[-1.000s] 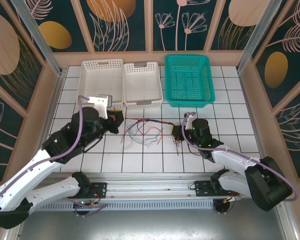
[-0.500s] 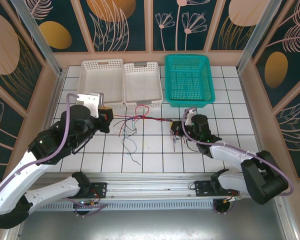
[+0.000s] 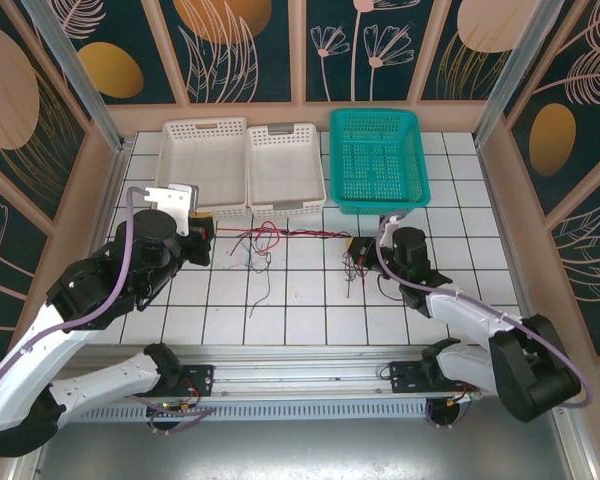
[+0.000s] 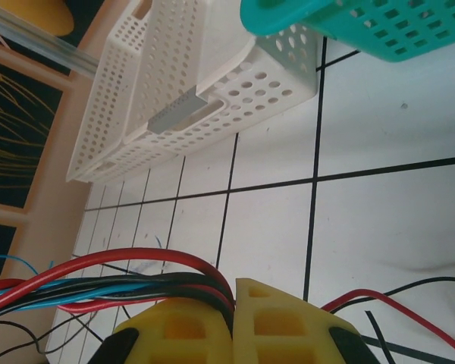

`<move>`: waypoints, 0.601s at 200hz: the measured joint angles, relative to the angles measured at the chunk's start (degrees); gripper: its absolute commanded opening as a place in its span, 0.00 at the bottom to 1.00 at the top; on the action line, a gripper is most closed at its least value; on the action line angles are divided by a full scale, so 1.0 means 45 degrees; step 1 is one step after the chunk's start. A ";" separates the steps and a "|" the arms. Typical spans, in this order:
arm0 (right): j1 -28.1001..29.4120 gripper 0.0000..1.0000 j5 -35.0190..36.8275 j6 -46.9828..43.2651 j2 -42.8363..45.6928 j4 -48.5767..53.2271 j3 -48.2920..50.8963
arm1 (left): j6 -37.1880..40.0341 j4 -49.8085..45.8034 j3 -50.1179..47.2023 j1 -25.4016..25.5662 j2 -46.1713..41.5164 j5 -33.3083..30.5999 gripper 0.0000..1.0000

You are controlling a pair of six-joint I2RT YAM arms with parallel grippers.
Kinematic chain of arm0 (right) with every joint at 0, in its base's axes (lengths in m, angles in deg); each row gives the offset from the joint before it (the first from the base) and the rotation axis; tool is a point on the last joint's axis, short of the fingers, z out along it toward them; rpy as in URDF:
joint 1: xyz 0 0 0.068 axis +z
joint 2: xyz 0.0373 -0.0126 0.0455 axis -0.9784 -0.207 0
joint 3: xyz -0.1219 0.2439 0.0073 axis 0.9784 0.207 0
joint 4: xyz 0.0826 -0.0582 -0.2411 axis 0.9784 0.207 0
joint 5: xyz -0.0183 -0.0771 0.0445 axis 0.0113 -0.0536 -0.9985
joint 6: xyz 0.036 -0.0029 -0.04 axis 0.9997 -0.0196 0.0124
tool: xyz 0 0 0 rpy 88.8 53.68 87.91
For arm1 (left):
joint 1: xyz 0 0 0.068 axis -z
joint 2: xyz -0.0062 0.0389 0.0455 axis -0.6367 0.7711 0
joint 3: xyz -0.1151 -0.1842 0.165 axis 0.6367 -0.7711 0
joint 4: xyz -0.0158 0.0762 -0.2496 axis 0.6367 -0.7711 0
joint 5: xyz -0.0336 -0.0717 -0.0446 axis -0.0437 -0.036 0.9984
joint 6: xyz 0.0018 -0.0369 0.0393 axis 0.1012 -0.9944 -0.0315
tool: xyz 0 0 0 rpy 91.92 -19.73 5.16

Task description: Untangle the cables

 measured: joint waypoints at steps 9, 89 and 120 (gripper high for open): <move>-0.0087 0.00 0.0107 0.0151 0.0442 0.0277 0.0029 | 0.0112 -0.0010 0.0000 0.0000 0.0034 -0.0117 0.00; -0.4051 0.00 -0.1350 -0.0175 0.5173 0.4172 -0.0690 | 0.0461 0.1379 -0.0772 0.0301 0.0321 -0.0112 0.00; -0.6907 0.00 -0.4420 -0.1044 0.4983 0.5377 -0.0923 | 0.0525 0.1991 -0.1355 0.0486 0.0627 0.0029 0.00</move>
